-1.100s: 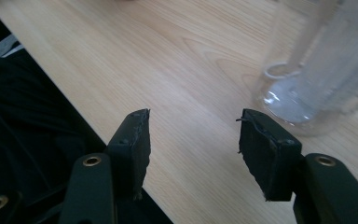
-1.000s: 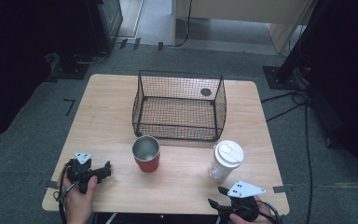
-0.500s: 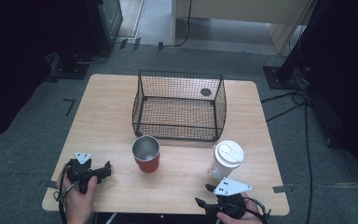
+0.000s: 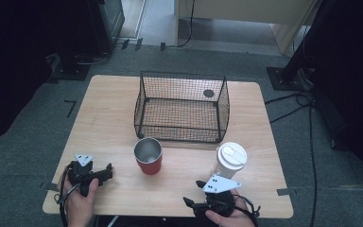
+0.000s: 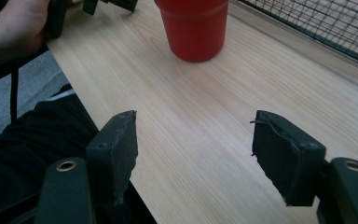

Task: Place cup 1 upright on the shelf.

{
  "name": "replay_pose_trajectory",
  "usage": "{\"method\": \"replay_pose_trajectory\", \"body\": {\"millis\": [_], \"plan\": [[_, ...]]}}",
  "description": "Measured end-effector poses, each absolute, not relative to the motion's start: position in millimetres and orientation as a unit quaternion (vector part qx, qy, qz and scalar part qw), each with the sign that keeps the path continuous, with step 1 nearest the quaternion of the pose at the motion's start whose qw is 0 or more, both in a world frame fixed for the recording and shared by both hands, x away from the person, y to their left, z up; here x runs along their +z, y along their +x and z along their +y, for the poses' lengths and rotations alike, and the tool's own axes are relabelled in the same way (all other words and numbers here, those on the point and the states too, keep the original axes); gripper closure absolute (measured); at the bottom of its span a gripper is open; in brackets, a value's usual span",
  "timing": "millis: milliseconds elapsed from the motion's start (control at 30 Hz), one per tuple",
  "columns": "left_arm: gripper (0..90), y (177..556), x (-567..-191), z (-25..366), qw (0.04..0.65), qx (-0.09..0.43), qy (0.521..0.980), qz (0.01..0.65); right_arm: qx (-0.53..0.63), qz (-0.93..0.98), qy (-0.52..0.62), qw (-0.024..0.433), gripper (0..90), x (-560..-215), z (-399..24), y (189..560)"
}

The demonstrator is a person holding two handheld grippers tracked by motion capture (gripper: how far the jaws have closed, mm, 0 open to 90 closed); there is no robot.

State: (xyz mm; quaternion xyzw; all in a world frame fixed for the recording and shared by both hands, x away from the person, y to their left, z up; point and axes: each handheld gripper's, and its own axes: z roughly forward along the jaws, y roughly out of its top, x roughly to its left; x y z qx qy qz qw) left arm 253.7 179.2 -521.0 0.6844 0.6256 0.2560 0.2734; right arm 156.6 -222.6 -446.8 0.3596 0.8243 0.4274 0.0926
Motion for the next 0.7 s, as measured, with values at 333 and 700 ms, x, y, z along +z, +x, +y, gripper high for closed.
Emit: {"method": "replay_pose_trajectory", "body": {"millis": [333, 700], "plan": [[0.0, 253.7, -521.0, 179.2, 0.273, 0.256, 0.685, 0.625, 0.423, 0.827, 0.356, 0.101, 21.3, -445.4, -200.3, 164.5], [0.0, 253.7, -521.0, 179.2, 0.273, 0.256, 0.685, 0.625, 0.435, 0.814, 0.367, 0.115, 13.9, -442.6, -183.7, 175.5]]}}
